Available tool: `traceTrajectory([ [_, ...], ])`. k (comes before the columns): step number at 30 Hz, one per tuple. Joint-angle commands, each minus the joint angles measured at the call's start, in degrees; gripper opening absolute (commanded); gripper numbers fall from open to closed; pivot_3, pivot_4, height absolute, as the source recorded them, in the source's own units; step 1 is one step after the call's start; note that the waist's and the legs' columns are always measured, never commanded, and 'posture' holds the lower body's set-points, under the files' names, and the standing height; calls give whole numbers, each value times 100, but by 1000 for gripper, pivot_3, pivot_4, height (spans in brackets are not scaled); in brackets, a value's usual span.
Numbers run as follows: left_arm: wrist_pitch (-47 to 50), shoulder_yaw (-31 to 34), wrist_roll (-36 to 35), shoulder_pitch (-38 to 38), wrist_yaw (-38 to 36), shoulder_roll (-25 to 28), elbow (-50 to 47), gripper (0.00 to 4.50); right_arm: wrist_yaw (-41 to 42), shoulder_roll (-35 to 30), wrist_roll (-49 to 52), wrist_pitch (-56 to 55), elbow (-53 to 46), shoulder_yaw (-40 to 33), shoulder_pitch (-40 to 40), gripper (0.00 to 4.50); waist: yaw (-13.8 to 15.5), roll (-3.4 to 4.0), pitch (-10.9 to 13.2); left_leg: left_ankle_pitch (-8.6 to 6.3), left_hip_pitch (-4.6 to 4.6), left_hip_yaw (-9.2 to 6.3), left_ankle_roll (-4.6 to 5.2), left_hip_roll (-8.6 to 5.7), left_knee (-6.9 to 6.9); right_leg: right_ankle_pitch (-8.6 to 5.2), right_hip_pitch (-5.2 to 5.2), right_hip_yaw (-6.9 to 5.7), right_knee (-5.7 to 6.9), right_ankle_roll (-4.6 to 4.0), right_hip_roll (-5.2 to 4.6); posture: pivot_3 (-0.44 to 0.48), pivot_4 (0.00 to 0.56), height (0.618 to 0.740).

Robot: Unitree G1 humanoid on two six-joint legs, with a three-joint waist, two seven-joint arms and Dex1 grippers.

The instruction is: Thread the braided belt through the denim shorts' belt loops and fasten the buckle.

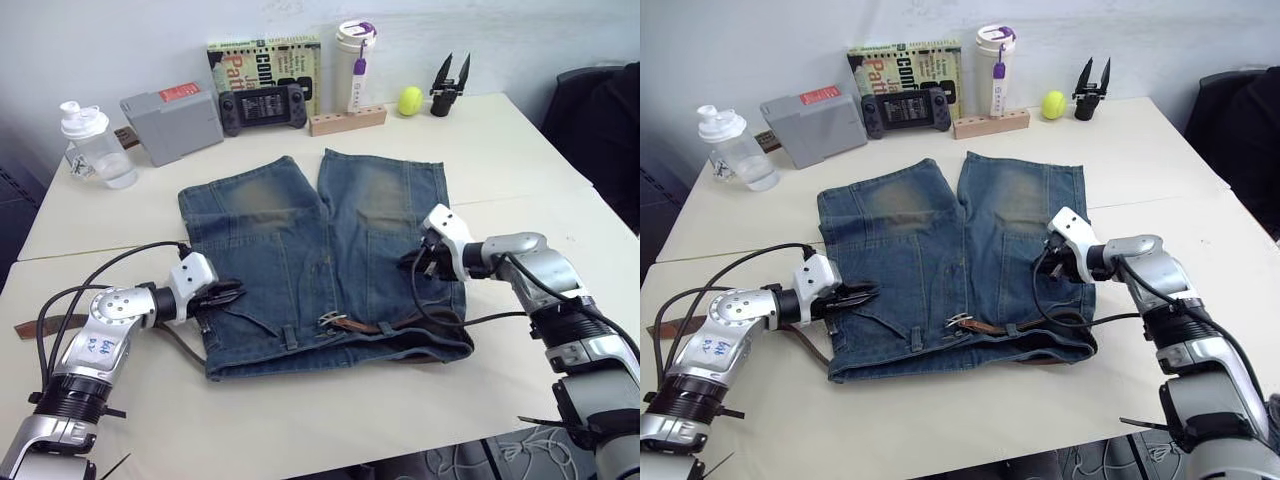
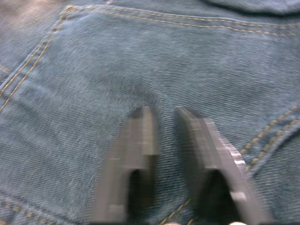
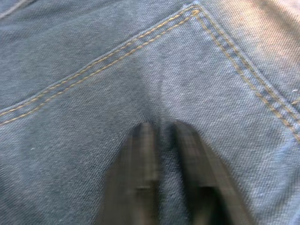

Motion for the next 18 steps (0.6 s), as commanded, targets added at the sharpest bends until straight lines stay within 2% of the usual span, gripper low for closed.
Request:
traceTrajectory([
  [1, 10, -291, 679, -130, 238, -194, 763, 81, -600, 327, -493, -335, 795, 12, -132, 0, 1, 2, -21, 0, 14, 1, 0, 0, 1, 0, 16, -1, -1, 0, -2, 0, 150, 720],
  [5, -284, -383, 1203, -834, 713, -477, 1841, 81, -1114, 657, -734, -857, 1521, -157, -455, 0, 40, -1, -40, 5, 77, -49, 9, 1, 2, 0, 70, 2, 16, 0, -40, 0, 150, 720],
  [8, -691, -498, 1589, -1460, 1155, -673, 2898, 81, -1617, 849, -915, -1330, 2148, -298, -753, 0, 37, 8, -50, 9, 77, -52, 16, -7, 2, 1, 70, 2, 30, 1, -56, 0, 150, 720],
  [11, -1114, -616, 1887, -1836, 1406, -735, 3603, 81, -1751, 965, -972, -1565, 2494, -384, -928, 0, 18, 11, -52, 13, 76, -54, 23, -13, 2, 1, 65, -2, 33, 2, -63, 0, 150, 720],
  [14, -1345, -597, 1888, -2011, 1351, -805, 3913, 81, -1768, 1010, -1030, -1697, 2665, -401, -1004, 0, 1, 14, -53, 14, 67, -55, 23, -12, 0, 1, 62, -4, 35, 2, -64, 0, 150, 720],
  [18, -1286, -411, 1613, -1845, 1058, -840, 3579, 81, -1817, 1043, -942, -1784, 2592, -573, -1034, 0, -1, 15, -53, 15, 65, -61, 26, -12, 2, 2, 61, -4, 34, 2, -70, 0, 150, 720],
])
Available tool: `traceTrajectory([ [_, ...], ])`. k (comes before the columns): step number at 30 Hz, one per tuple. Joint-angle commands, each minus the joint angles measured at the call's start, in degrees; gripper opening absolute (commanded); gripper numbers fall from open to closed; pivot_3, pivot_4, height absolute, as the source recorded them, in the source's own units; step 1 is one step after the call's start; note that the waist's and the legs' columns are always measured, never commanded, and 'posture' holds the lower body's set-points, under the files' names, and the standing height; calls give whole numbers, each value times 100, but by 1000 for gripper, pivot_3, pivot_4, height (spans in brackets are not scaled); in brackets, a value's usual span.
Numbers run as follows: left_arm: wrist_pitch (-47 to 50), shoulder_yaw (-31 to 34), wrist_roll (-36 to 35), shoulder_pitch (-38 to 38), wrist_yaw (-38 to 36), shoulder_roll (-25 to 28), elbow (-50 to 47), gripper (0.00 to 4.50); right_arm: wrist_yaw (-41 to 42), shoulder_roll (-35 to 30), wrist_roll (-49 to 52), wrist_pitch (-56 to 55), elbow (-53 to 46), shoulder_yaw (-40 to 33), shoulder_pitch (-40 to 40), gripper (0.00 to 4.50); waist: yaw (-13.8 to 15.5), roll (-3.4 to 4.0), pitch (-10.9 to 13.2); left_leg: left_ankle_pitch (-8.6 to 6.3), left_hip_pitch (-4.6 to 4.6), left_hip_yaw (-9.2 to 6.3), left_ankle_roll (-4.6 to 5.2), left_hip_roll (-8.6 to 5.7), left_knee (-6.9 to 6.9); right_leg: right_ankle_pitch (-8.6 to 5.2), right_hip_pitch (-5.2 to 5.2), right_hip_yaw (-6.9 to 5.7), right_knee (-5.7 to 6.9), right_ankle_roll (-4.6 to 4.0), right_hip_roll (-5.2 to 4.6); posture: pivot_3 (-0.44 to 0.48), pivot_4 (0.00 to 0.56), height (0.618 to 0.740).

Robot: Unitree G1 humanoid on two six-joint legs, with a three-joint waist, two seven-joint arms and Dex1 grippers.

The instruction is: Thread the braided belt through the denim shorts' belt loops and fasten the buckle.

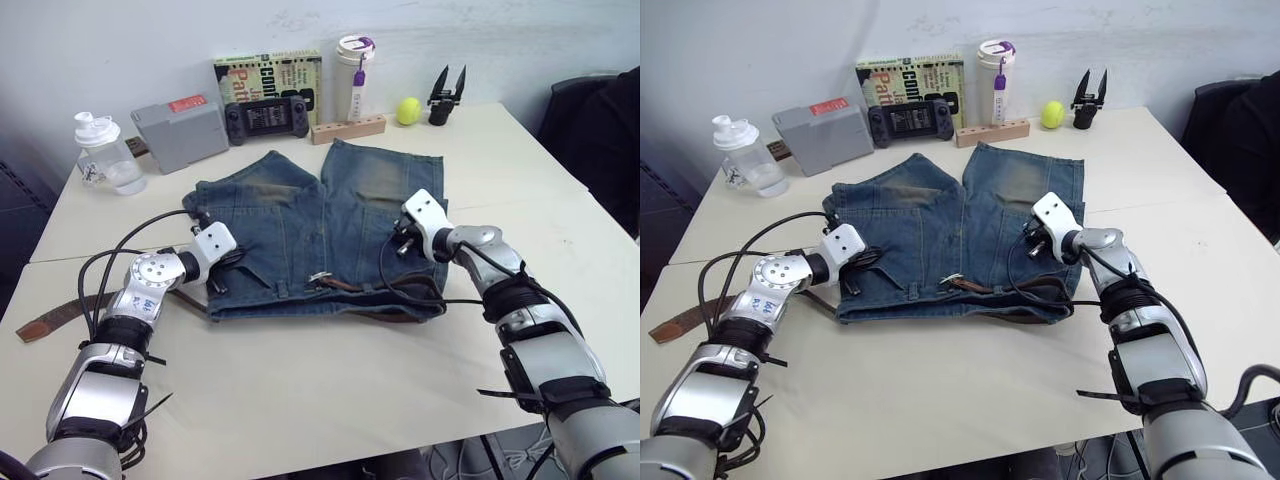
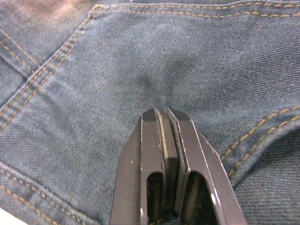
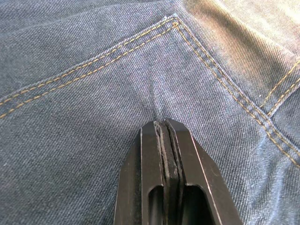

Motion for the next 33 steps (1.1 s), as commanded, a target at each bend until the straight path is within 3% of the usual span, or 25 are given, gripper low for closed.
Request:
traceTrajectory([
  [1, 399, 123, -41, 456, -268, 12, 20, 81, -173, -29, -23, 16, 1, -296, -28, 0, -11, 2, 1, 0, 0, 0, 0, 0, 0, 0, -2, 0, 0, 0, -1, 0, 150, 720],
  [3, 679, 324, -339, 714, -454, 10, -578, 81, -134, -34, 38, 54, -194, -393, 8, 0, -34, 7, 5, 0, 0, -1, 0, 1, -1, 0, -11, 2, -2, 0, -1, 0, 150, 720],
  [7, 1502, 653, -842, 1595, -710, 167, -2432, 1271, 43, -103, 261, 395, -905, -667, 201, 1249, -61, 20, 16, -1, -57, -16, 1, 3, 0, 0, -62, 5, -11, 0, -6, 0, 150, 720],
  [13, 2968, 1630, -1505, 2421, -22, 150, -4671, 3824, 345, -144, 892, 1452, -2860, -1099, 708, 4102, -68, 31, 69, -1, -139, -29, 1, -2, 6, 1, -130, -5, -18, 3, -2, 0, 150, 720],
  [15, 3581, 2275, -1923, 2670, 393, 85, -5448, 3839, 572, -130, 1342, 1910, -3872, -1173, 996, 4311, -43, 12, 95, 0, -154, -34, 1, -1, 14, 2, -136, -6, -18, 4, -1, 0, 150, 720],
  [20, 4994, 3772, -2893, 3378, 1275, -201, -7037, 3839, 791, -79, 2102, 2700, -5798, -1088, 1767, 4311, 3, -21, 115, 0, -216, -45, -2, -2, 22, 3, -198, -7, -16, 5, 14, 0, 150, 720],
  [27, 6665, 5399, -3807, 3774, 2718, -711, -7893, 3839, 825, -75, 2235, 2700, -6504, -805, 2262, 4311, 43, -49, 129, 1, -211, -36, 1, -5, 29, 11, -193, -7, -23, 15, 13, 0, 150, 720],
  [30, 7379, 6272, -4417, 3268, 4185, -1534, -8366, 4475, 1140, -252, 2260, 2476, -6523, -772, 2377, 4500, 107, -58, 134, 0, -211, -36, 1, -6, 29, 11, -192, -7, -25, 16, 12, 0, 150, 720],
  [33, 8087, 6534, -4413, 3000, 5224, -2115, -8825, 4475, 1439, -437, 2354, 2376, -6461, -824, 2422, 4500, 150, -82, 136, 0, -211, -37, 0, -33, 32, 15, -189, -3, -28, 19, 12, 0, 150, 720],
])
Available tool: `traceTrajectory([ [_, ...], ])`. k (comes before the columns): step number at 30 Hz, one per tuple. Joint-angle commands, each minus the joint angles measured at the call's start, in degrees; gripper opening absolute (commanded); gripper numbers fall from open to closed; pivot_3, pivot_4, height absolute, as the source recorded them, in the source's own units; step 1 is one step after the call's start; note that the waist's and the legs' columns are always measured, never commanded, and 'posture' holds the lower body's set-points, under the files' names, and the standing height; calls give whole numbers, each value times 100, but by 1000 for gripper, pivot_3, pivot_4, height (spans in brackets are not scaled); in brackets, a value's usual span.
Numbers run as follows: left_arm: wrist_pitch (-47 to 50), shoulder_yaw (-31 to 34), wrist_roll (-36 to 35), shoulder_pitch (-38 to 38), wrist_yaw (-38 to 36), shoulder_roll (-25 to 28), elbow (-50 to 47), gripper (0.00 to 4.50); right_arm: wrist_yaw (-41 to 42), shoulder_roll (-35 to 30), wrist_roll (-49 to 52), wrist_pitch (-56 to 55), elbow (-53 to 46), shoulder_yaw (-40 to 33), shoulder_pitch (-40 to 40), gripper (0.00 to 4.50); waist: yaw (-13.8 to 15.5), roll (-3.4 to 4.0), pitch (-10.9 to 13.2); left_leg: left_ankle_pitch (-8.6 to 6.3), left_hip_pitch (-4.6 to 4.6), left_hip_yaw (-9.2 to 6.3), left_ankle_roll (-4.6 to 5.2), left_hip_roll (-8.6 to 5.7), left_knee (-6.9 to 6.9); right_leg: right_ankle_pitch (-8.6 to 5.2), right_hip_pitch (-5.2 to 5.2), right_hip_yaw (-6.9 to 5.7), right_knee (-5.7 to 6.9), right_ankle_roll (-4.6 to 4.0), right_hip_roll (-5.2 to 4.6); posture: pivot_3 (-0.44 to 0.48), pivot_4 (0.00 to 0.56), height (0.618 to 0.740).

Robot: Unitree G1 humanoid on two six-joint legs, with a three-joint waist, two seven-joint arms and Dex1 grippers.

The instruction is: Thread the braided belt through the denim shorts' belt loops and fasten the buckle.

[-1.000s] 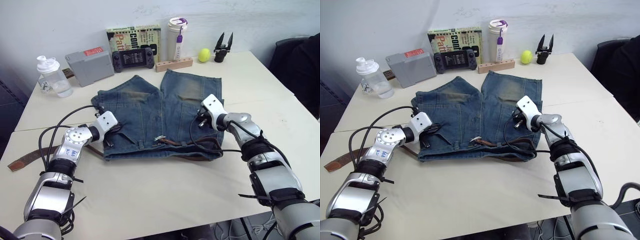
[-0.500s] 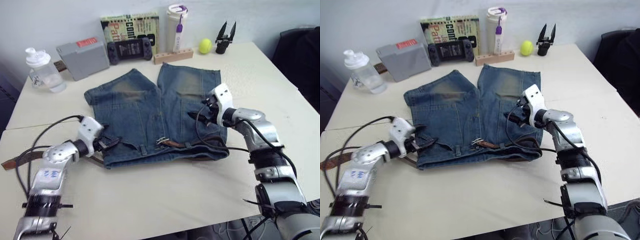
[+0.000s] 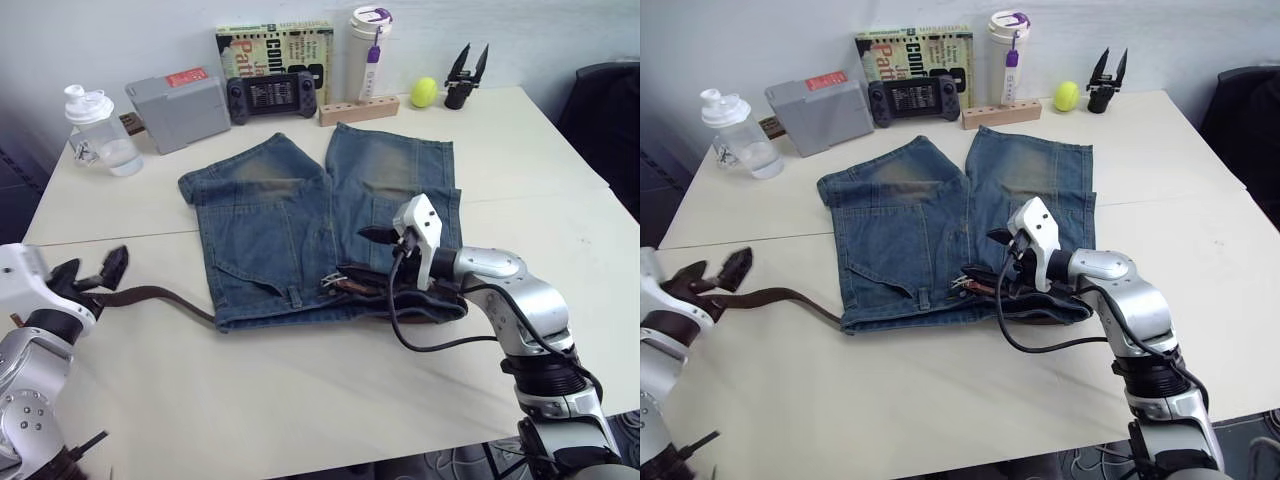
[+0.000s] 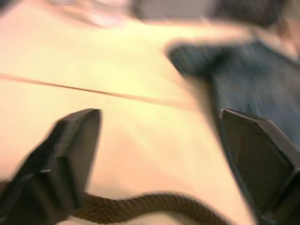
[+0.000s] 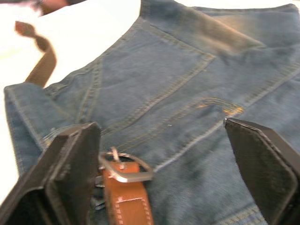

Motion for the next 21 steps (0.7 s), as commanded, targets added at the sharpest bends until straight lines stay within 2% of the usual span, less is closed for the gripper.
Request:
traceTrajectory([
  [1, 574, 296, -24, -172, 930, -251, -470, 4475, 256, -131, 207, -176, -164, -121, 18, 4500, 3, -6, 2, 0, 0, 0, 0, -3, 0, 0, 0, -3, 1, 0, 1, 0, 150, 720],
  [6, 747, 341, 194, -408, 1573, -582, -280, 4475, 662, -274, 571, -218, -202, -261, 62, 4500, 11, -21, 8, 0, 8, 11, 0, -3, 0, 0, 0, -8, 3, -1, 8, 0, 150, 720],
  [11, 753, 241, 384, -649, 1674, -439, 207, 4475, 1148, -526, 839, -260, -309, -259, 232, 4500, 30, -39, 18, 1, 10, 17, -1, -3, 1, 1, 0, -8, 4, -4, 10, 0, 150, 720],
  [16, 555, 72, 575, -895, 1640, -369, 1089, 4475, 1097, -559, 990, -195, -636, -200, 411, 4500, 28, -44, 20, 0, 11, 25, -3, 1, 0, 1, 0, -8, 3, -4, 17, 0, 150, 720],
  [21, 416, -153, 826, -813, 1608, -386, 1472, 4475, 929, -511, 1075, -132, -876, -166, 482, 4500, 27, -46, 22, 0, 13, 29, -5, 2, 0, 2, 0, -6, 2, -4, 18, 0, 150, 720],
])
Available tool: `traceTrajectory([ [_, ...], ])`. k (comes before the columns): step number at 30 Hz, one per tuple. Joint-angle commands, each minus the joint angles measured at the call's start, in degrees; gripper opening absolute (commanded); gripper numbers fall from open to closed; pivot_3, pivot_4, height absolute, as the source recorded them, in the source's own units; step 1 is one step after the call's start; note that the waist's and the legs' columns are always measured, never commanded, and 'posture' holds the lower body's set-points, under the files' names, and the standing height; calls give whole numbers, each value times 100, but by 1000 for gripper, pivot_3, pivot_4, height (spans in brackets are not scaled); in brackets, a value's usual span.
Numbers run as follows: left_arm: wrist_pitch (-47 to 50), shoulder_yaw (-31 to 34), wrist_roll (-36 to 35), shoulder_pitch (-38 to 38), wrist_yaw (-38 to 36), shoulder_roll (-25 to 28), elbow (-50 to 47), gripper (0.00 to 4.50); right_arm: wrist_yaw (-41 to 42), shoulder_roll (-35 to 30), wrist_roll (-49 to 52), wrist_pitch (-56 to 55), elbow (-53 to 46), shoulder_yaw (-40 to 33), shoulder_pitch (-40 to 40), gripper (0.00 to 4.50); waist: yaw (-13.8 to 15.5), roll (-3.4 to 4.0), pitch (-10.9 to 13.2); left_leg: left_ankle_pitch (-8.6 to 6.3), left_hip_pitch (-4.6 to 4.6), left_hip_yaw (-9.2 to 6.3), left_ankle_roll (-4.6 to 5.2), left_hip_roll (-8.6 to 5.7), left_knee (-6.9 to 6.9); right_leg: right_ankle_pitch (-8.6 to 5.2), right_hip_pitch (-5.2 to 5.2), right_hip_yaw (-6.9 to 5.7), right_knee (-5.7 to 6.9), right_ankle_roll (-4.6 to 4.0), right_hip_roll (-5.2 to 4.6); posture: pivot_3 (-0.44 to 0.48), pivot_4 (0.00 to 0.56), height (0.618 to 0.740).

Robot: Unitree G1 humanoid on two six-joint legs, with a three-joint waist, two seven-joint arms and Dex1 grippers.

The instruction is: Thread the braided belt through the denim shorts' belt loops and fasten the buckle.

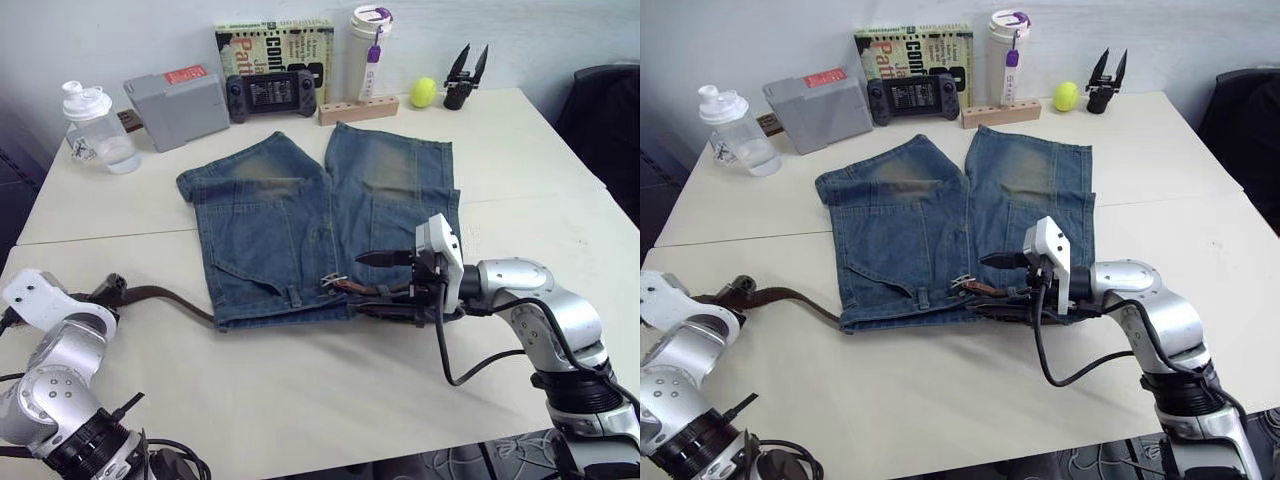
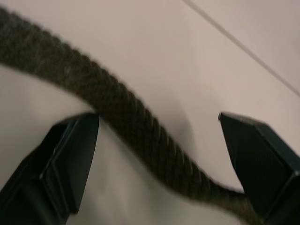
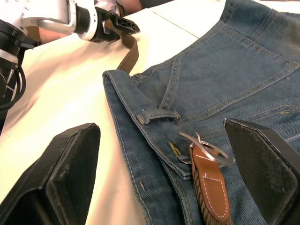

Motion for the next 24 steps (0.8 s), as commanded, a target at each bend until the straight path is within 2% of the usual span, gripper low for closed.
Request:
traceTrajectory([
  [1, -176, -177, 258, 90, 1, 23, 283, 4475, -142, 28, 207, 44, -430, -68, 40, 4500, 0, 0, 0, 0, 2, 0, 0, 0, -1, 0, 0, 1, 1, 0, 0, 0, 150, 720],
  [7, -259, -51, 185, 183, 8, -135, 175, 4475, -227, 31, 217, 41, -448, -83, 28, 4500, 7, 2, -1, 1, 7, 1, -1, 1, -1, 0, 0, 5, 7, 0, 0, 0, 150, 720],
  [10, -301, -16, 158, 248, -20, -180, 134, 3732, -250, 36, 225, 53, -420, -68, -27, 4500, 4, 2, -1, 1, 8, 2, -2, 1, -1, 0, 0, 7, 8, -1, -1, 0, 150, 720],
  [11, -314, -3, 155, 268, -21, -194, 129, 3226, -257, 38, 231, 56, -414, -63, -41, 4500, 4, 2, -1, 1, 8, 2, -3, 1, -1, 0, 0, 7, 8, -1, -1, 0, 150, 720],
  [13, -327, 13, 155, 288, -14, -214, 123, 2747, -264, 41, 222, 49, -388, -43, -72, 4500, 1, 2, -1, 1, 8, 2, -3, 1, -1, 0, 0, 7, 7, -1, -1, 0, 150, 720],
  [14, -333, 16, 152, 301, -8, -222, 116, 2367, -267, 40, 218, 43, -380, -36, -84, 4500, 1, 2, -1, 1, 9, 2, -3, 1, -1, 0, 0, 7, 8, -1, -1, 0, 150, 720],
  [15, -338, 15, 154, 311, 0, -224, 115, 1739, -274, 46, 223, 48, -363, -31, -108, 4500, 1, 2, -1, 1, 9, 3, -2, 1, -1, 0, 0, 7, 7, -1, -1, 0, 150, 720],
  [16, -347, 31, 144, 310, 9, -240, 112, 1334, -280, 53, 229, 47, -351, -31, -128, 4500, 0, 2, -1, 1, 8, 3, -3, 1, -1, 0, 0, 7, 7, -1, -1, 0, 150, 720],
  [17, -377, 15, 158, 318, -1, -233, 114, 1147, -289, 66, 230, 44, -328, -30, -150, 4500, 1, 2, -1, 1, 8, 3, -2, 0, -1, 0, 0, 7, 7, -1, -1, 0, 150, 720],
  [18, -407, -54, 203, 356, -37, -190, 90, 759, -302, 77, 220, 32, -309, -27, -163, 4500, 6, 2, -1, 1, 9, 3, -2, 0, -1, 0, 0, 7, 7, -1, -1, 0, 150, 720],
  [22, -1035, -649, 606, 510, -368, 189, -91, 759, -339, 97, 181, 0, -273, -9, -175, 4500, 24, 2, -1, 1, 8, 3, -2, -1, -1, 0, 0, 7, 7, -1, -3, 0, 150, 720],
  [24, -1853, -1565, 1182, 776, -1021, 832, -240, 759, -406, 131, 135, -29, -273, -3, -166, 4500, 38, 2, -1, 1, 8, 3, -2, -1, -1, 0, 0, 7, 7, -1, -3, 0, 150, 720],
])
